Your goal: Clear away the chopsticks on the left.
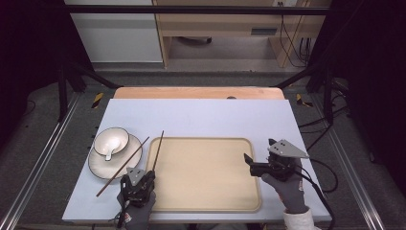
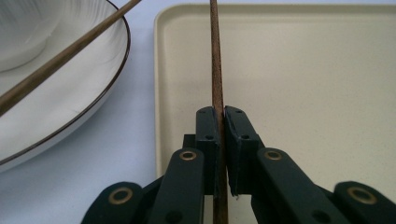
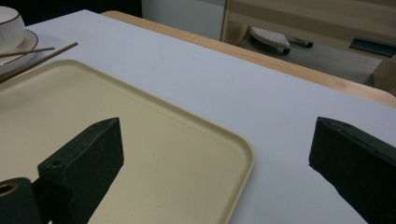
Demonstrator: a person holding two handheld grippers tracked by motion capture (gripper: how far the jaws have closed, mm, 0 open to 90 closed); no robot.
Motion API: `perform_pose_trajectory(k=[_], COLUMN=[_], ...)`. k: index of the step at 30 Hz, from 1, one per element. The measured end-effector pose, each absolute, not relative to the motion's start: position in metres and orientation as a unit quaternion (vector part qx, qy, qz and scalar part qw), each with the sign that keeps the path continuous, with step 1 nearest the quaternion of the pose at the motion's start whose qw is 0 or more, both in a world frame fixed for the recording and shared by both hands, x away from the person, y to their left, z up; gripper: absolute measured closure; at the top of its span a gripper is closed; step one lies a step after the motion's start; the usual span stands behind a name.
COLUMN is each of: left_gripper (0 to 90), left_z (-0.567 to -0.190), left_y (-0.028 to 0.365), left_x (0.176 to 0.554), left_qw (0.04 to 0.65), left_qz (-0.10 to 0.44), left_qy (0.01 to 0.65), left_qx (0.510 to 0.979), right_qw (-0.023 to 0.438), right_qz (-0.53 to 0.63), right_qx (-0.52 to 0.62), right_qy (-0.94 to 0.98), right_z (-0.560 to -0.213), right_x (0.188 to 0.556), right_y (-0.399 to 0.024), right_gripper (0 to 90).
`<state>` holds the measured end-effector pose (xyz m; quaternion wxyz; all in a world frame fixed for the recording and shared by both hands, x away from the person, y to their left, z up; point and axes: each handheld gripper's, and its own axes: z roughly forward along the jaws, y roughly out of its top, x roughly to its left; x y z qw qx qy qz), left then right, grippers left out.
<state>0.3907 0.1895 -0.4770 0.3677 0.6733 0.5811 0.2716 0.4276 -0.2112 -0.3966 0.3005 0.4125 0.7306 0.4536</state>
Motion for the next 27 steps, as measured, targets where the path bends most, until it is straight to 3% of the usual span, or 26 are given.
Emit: perform_pose_trajectory(k=[27], left_gripper=[80.3], left_z=[-0.4811], left_y=[0.1868], left_x=[0.388], left_qw=[0.344], left_qz=[0.269], left_qy=[0.579], left_qx=[0.689], right_qw=[0.3], right_qz=[0.452], right_qx=[0.415], right_qy=[0.73], right_z=[-0.3967], right_x=[0.4278], right_y=[-0.2117], right_gripper=[2.0])
